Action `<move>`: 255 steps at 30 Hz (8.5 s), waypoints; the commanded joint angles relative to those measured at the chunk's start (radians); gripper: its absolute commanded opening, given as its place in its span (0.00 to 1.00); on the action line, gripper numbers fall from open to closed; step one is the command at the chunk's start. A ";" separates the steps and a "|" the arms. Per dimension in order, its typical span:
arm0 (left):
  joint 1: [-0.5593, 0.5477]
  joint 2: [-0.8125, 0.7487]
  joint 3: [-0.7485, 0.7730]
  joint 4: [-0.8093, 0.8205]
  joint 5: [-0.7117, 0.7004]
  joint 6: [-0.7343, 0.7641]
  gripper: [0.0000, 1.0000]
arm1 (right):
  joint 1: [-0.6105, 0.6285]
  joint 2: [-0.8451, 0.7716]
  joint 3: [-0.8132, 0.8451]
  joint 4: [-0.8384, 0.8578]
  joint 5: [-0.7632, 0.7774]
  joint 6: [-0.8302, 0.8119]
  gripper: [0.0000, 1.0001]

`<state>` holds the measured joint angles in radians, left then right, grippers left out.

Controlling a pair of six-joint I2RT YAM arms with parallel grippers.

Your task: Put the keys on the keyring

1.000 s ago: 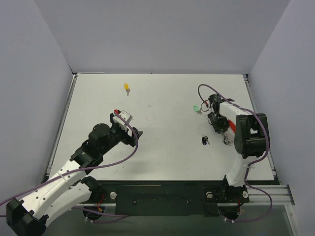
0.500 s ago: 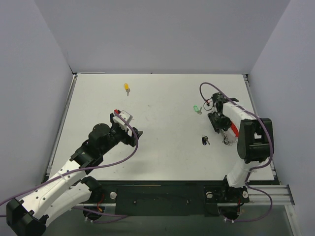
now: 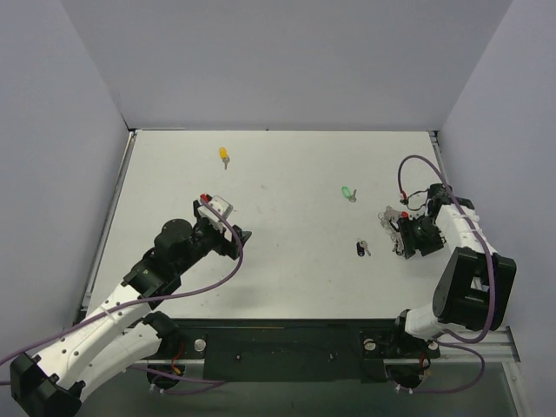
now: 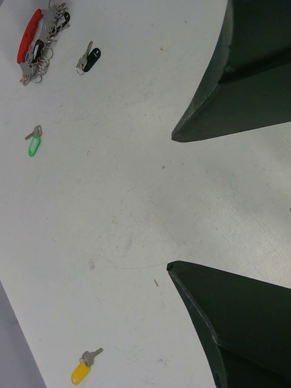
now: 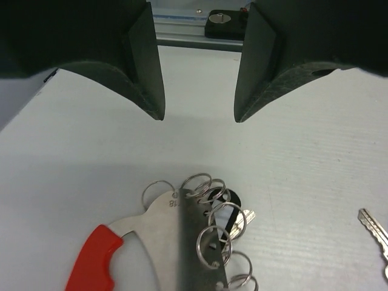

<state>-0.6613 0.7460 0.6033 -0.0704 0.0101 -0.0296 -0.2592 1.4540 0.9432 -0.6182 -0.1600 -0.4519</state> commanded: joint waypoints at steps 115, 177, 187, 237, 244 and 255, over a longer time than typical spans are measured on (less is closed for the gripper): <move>-0.011 -0.034 0.016 0.035 0.024 0.020 0.90 | 0.288 0.229 -0.021 0.112 0.424 -0.149 0.08; -0.011 -0.023 0.015 0.038 0.031 0.022 0.90 | 0.058 0.256 0.138 -0.028 0.048 0.044 0.16; -0.012 -0.025 0.015 0.038 0.034 0.020 0.90 | 0.150 0.195 0.083 -0.002 0.112 -0.021 0.31; -0.012 -0.033 0.016 0.037 0.033 0.020 0.90 | 0.336 0.215 -0.035 0.141 0.438 -0.085 0.23; -0.012 -0.034 0.016 0.037 0.033 0.022 0.90 | 0.347 0.227 -0.040 0.147 0.453 -0.090 0.21; -0.012 -0.039 0.016 0.037 0.031 0.022 0.90 | 0.356 0.235 -0.049 0.153 0.474 -0.100 0.16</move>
<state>-0.6685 0.7223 0.6033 -0.0689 0.0322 -0.0147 0.0868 1.6794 0.9092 -0.4362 0.2729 -0.5377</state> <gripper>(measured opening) 0.899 0.171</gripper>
